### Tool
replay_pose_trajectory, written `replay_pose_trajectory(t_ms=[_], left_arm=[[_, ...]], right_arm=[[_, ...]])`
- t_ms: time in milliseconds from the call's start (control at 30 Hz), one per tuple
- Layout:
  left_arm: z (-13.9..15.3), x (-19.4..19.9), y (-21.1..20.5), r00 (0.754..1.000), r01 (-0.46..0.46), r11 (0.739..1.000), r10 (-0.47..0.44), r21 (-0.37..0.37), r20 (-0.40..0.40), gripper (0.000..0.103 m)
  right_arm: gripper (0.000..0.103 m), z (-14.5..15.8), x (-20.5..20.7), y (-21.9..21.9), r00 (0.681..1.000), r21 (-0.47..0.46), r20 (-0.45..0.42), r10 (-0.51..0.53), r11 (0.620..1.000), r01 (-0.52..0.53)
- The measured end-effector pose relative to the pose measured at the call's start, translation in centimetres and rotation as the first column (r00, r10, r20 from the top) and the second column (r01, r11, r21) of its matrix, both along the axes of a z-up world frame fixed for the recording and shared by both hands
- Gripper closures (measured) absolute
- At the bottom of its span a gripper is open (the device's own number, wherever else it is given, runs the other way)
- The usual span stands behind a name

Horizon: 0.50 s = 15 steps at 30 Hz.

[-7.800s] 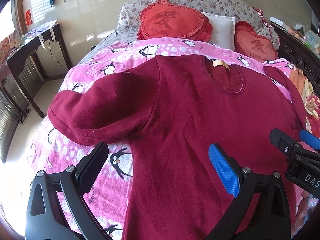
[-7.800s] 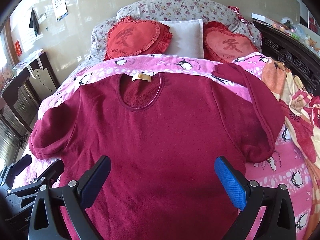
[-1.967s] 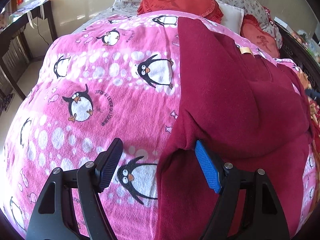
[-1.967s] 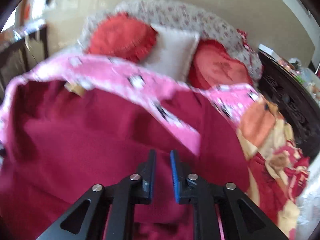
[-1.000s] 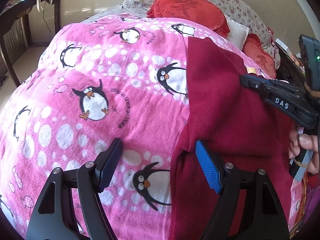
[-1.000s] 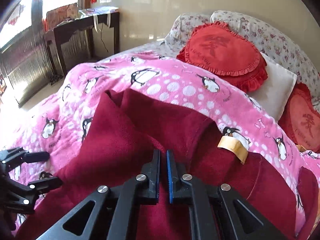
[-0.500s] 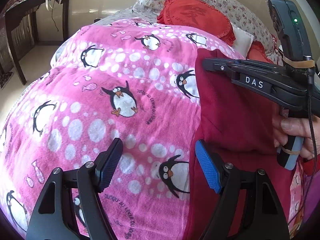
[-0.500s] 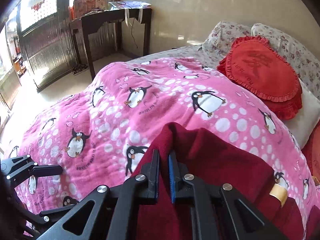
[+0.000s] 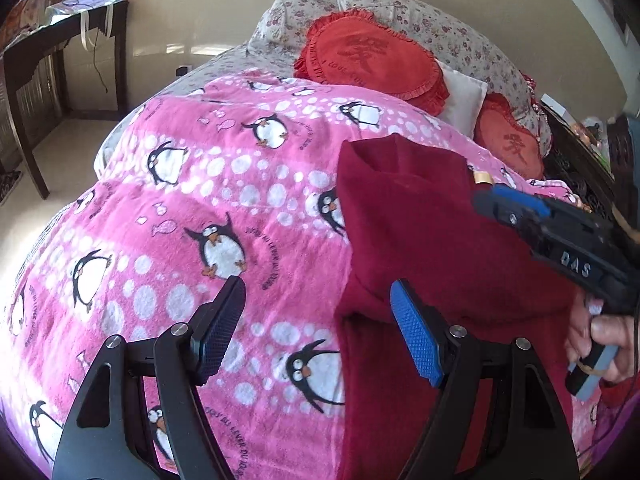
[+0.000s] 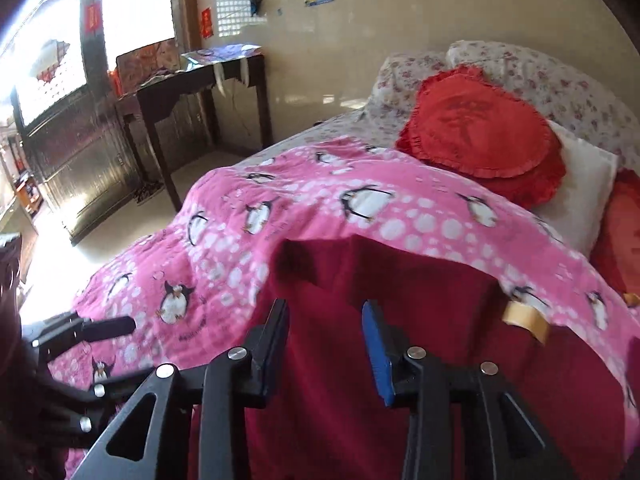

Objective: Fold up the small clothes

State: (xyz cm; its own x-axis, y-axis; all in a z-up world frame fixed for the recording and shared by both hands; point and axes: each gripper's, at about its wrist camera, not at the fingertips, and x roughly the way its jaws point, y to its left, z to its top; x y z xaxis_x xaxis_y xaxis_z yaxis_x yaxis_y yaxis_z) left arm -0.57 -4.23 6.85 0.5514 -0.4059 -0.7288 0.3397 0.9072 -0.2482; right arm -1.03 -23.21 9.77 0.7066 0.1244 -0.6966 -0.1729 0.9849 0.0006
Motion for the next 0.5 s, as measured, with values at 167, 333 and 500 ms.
replay_pose_trajectory(t_ms=[167,333,500], left_arm=[[0.3,-0.1,-4.2,0.998,0.063,0.998,-0.063,0.005,0.025,0.027],[-2.7,1.5,-8.3,0.995,0.097,0.993,-0.094,0.071,-0.037,0.027],[-4.9,2.4,-10.1,0.993,0.111,0.979,-0.102,0.17,-0.063,0.027]], right_arm=[[0.067,-2.4,-4.8,-6.3,0.979,-0.11,-0.049,-0.197,0.975,0.19],[0.067,-5.4,-5.7,-11.2,0.937,-0.091,-0.137,-0.322,0.946,0.311],[0.067,-2.9,-6.7,-13.3,0.953,0.0,-0.115,-0.279,0.96,0.281]])
